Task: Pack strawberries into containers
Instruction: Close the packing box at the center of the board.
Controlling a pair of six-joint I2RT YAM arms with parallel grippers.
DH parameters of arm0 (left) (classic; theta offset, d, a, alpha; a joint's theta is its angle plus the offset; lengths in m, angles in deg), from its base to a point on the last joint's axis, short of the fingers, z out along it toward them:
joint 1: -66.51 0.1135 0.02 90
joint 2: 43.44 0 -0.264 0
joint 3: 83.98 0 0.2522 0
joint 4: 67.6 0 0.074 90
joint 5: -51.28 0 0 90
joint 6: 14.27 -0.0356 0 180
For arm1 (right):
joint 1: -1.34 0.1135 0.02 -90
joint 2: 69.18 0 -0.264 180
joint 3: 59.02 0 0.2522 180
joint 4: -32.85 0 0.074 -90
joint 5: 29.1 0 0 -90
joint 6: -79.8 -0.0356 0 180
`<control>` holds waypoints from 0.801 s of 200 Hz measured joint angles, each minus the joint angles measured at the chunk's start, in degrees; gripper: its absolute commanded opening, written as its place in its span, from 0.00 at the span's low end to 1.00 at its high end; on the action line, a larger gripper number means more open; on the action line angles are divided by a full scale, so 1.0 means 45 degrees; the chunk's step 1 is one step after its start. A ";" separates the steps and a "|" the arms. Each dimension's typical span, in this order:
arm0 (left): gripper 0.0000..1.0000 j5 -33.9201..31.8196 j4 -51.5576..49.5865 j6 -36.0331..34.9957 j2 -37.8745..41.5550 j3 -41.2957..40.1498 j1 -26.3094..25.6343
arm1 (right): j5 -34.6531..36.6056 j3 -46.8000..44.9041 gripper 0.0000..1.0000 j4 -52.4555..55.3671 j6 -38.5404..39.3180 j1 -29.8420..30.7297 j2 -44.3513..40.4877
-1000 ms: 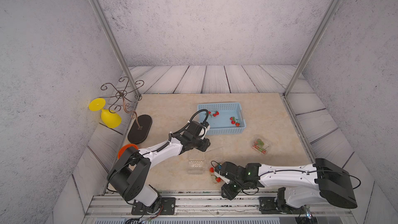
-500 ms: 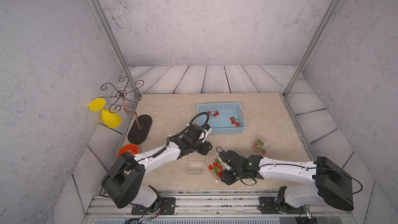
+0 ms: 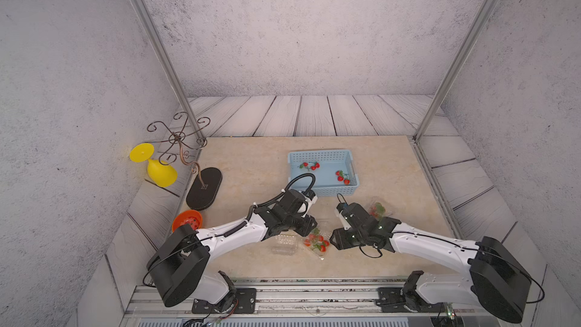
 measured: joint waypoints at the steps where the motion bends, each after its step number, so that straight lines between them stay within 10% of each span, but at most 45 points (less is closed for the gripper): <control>1: 0.41 -0.0010 0.0005 0.0000 0.0000 -0.0010 -0.0015 | -0.0005 0.0000 0.59 0.0005 0.0000 -0.0029 -0.0039; 56: 0.41 -0.0204 0.0403 0.0044 -0.0593 -0.0189 -0.0321 | -0.0777 -0.0243 0.64 0.0126 -0.0204 -0.1379 -0.2482; 160: 0.40 -0.0733 0.0588 0.0039 -0.1209 -0.0199 -0.1064 | -0.2637 -0.1078 0.63 -0.2113 -0.0481 -0.1457 0.0457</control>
